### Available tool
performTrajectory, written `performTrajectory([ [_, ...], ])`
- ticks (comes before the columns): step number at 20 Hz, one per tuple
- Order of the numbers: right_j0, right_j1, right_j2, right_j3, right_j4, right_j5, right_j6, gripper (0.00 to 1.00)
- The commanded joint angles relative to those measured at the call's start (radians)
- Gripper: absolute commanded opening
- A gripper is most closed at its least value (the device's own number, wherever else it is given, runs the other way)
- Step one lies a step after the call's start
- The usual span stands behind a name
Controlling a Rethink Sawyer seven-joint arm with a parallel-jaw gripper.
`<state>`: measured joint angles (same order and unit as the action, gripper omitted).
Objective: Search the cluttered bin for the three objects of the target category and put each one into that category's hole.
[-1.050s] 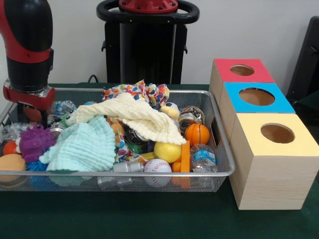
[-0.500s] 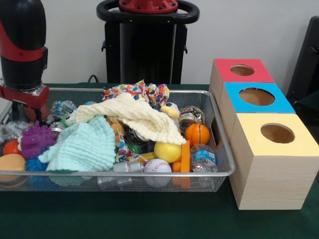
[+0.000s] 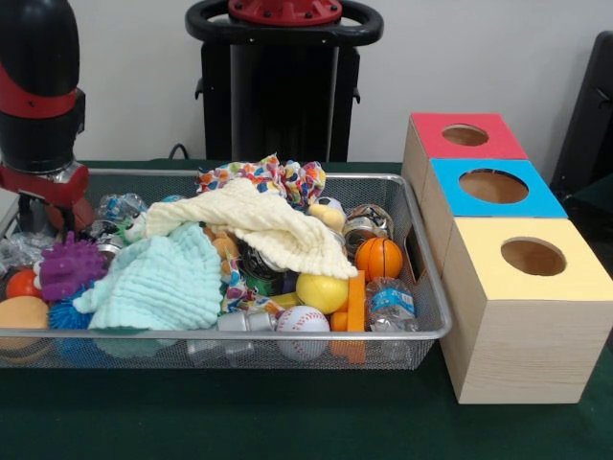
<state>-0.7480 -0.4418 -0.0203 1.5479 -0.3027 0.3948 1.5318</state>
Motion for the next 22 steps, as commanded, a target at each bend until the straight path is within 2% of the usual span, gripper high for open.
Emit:
performTrajectory([
  [1,0.015,-0.017,0.088,-0.051,0.026,0.099,0.041,1.00],
  [5,0.019,-0.012,0.096,-0.065,0.032,0.118,0.039,1.00],
  [12,0.020,0.010,0.116,-0.054,0.028,0.075,0.048,1.00],
  [22,0.054,-0.043,0.092,-0.040,0.048,0.136,0.066,1.00],
])
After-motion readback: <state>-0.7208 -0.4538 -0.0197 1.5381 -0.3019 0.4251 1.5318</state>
